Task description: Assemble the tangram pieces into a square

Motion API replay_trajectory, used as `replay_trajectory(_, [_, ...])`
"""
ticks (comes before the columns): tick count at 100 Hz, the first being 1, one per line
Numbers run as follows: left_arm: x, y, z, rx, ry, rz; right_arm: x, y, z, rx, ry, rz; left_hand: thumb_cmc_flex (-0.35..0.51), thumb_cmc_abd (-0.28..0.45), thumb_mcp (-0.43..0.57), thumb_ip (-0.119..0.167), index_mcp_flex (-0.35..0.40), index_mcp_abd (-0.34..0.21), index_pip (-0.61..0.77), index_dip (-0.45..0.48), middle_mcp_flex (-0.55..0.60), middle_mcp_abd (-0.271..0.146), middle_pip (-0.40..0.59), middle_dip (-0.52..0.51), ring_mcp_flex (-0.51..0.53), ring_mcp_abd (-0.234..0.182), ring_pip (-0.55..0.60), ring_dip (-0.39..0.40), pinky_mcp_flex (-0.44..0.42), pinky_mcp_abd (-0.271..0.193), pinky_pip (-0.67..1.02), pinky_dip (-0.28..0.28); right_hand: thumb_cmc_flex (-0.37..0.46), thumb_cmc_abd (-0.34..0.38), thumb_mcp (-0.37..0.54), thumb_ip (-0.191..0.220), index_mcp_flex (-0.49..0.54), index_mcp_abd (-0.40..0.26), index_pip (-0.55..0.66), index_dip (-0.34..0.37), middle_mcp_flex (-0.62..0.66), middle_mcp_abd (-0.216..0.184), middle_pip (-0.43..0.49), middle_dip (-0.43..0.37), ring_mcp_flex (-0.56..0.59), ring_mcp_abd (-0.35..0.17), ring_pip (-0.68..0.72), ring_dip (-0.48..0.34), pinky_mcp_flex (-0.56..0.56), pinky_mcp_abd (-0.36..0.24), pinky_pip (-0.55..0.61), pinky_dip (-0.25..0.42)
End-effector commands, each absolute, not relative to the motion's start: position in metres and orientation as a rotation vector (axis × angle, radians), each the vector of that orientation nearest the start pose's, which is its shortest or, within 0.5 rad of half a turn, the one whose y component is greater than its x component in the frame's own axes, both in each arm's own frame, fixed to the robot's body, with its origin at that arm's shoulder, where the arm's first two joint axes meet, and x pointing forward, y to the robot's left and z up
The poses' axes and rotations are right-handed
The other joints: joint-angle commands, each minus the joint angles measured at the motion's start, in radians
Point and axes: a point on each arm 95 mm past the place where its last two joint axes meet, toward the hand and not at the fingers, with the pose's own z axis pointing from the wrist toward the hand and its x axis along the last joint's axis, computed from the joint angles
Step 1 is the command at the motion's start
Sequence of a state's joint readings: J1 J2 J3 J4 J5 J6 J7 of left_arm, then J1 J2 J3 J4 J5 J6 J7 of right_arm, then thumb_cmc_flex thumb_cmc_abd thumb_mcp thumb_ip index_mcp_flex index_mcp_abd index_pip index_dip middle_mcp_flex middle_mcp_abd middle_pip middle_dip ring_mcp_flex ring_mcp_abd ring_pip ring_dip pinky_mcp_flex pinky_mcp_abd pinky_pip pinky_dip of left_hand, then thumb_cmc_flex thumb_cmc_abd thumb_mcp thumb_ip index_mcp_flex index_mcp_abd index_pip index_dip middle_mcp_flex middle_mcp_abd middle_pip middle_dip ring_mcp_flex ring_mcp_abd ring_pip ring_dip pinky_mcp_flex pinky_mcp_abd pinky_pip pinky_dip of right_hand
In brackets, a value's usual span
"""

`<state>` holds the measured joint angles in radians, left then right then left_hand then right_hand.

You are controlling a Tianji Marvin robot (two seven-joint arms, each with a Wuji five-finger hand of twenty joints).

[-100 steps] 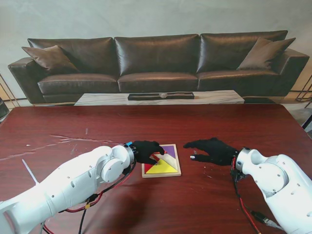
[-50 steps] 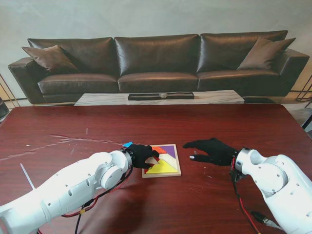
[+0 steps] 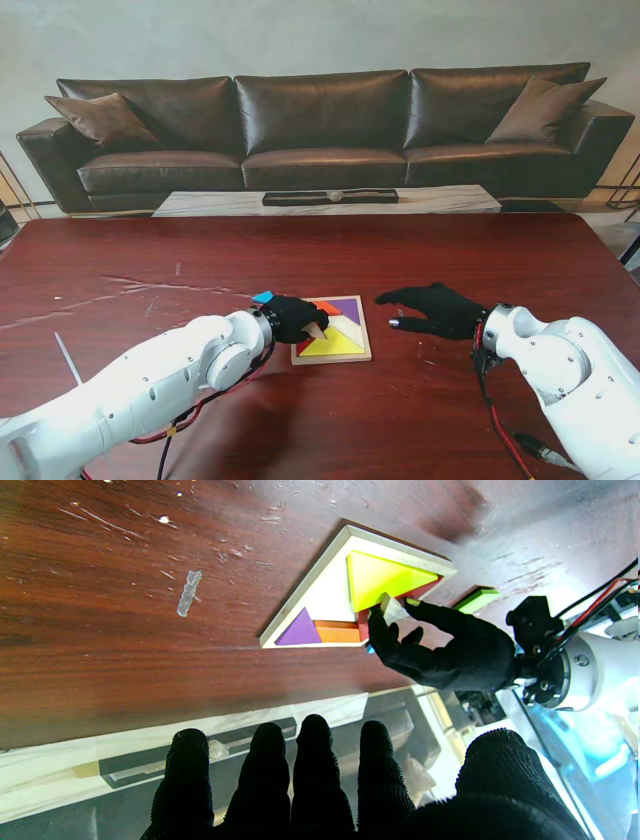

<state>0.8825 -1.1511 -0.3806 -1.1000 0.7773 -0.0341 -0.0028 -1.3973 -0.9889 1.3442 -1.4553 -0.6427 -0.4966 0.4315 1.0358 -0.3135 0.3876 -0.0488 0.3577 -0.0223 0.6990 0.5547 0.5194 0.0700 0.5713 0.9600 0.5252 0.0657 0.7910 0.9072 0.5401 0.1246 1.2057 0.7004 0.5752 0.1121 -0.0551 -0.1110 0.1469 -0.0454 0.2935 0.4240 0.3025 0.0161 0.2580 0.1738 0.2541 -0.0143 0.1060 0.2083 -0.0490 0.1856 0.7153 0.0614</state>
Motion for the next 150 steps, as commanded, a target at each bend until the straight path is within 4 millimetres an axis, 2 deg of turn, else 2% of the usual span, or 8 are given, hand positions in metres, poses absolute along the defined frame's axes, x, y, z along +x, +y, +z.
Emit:
replay_trajectory(1, [0.479,-0.122,-0.368,-0.888,2.075,-1.370,0.436,-0.064,-0.296,1.275,1.936,1.643,0.072,-0.022,-0.012,-0.010,0.034,-0.030,0.050,-0.001,0.039,-0.021,-0.037,0.023,0.025,-0.002,0.009,0.042,0.006,0.005,0.028,0.017,-0.008,0.022,0.002,0.023,-0.024,-0.023,-0.006,-0.001,0.004,-0.003,0.006,0.005,0.008,-0.010,-0.002,0.006,-0.010,0.005,0.005,-0.009])
replay_trajectory(34, [0.484,-0.124,-0.371,-0.849,2.051,-1.428,0.436,-0.064,-0.296,1.282,1.937,1.640,0.122,-0.001,0.029,-0.009,0.164,-0.098,0.116,-0.036,-0.018,0.007,-0.089,-0.079,0.013,0.025,-0.104,0.054,0.000,0.013,0.023,0.017,-0.009,0.022,0.001,0.023,-0.025,-0.022,-0.008,-0.001,0.006,0.003,0.006,0.005,0.009,-0.007,-0.003,0.006,-0.010,0.006,0.004,-0.009])
replay_trajectory(53, [0.486,-0.126,-0.372,-0.842,2.034,-1.469,0.436,-0.065,-0.296,1.283,1.938,1.635,0.161,-0.001,0.043,-0.012,0.221,-0.124,0.156,-0.062,-0.114,0.014,-0.065,-0.348,-0.025,0.031,-0.174,0.038,-0.021,0.020,0.006,0.023,-0.010,0.023,0.001,0.023,-0.023,-0.022,-0.007,-0.001,0.008,0.003,0.006,0.006,0.009,-0.003,-0.003,0.006,-0.010,0.006,0.004,-0.008])
replay_trajectory(86, [0.484,-0.127,-0.371,-0.836,2.022,-1.493,0.437,-0.064,-0.297,1.283,1.939,1.636,0.201,0.015,0.060,-0.019,0.304,-0.129,0.250,-0.029,-0.163,0.016,-0.141,-0.433,-0.076,0.045,-0.255,-0.035,-0.050,0.035,-0.026,0.023,-0.010,0.023,0.002,0.023,-0.021,-0.020,-0.007,0.000,0.009,0.002,0.006,0.006,0.015,-0.003,-0.002,0.010,-0.011,0.010,0.003,-0.008])
replay_trajectory(110, [0.479,-0.125,-0.363,-0.871,2.007,-1.499,0.437,-0.063,-0.297,1.283,1.944,1.633,0.141,0.018,0.093,-0.014,0.170,-0.103,0.159,-0.074,-0.205,0.053,-0.193,-0.478,-0.124,0.060,-0.257,-0.221,-0.092,0.075,-0.076,0.026,-0.009,0.022,0.002,0.023,-0.019,-0.021,-0.006,0.000,0.008,0.001,0.006,0.006,0.017,-0.003,-0.004,0.012,-0.010,0.010,0.003,-0.007])
replay_trajectory(121, [0.476,-0.126,-0.359,-0.899,2.007,-1.491,0.437,-0.063,-0.297,1.280,1.946,1.632,0.017,0.040,0.082,0.007,0.010,-0.004,-0.006,-0.084,-0.238,0.080,-0.216,-0.482,-0.144,0.075,-0.269,-0.246,-0.117,0.084,-0.094,0.032,-0.007,0.021,0.002,0.023,-0.018,-0.022,-0.006,0.000,0.008,0.001,0.006,0.006,0.017,-0.002,-0.004,0.012,-0.011,0.010,0.003,-0.007])
replay_trajectory(133, [0.472,-0.128,-0.360,-0.960,2.034,-1.428,0.438,-0.062,-0.297,1.277,1.946,1.633,-0.125,0.124,-0.116,0.027,-0.153,0.118,-0.252,-0.115,-0.308,0.113,-0.198,-0.416,-0.167,0.079,-0.231,-0.188,-0.142,0.061,-0.099,0.048,-0.005,0.020,0.003,0.023,-0.018,-0.024,-0.006,0.000,0.009,0.001,0.006,0.006,0.017,-0.002,-0.005,0.012,-0.011,0.009,0.002,-0.007])
replay_trajectory(150, [0.471,-0.130,-0.364,-1.016,2.027,-1.331,0.437,-0.063,-0.296,1.274,1.946,1.632,-0.137,0.240,-0.351,0.043,-0.190,0.202,-0.433,-0.100,-0.281,0.123,-0.092,-0.264,-0.130,0.070,-0.105,-0.055,-0.092,0.024,-0.048,0.043,-0.003,0.019,0.003,0.023,-0.018,-0.025,-0.005,0.000,0.008,0.000,0.006,0.006,0.017,-0.005,-0.005,0.013,-0.010,0.010,0.002,-0.007])
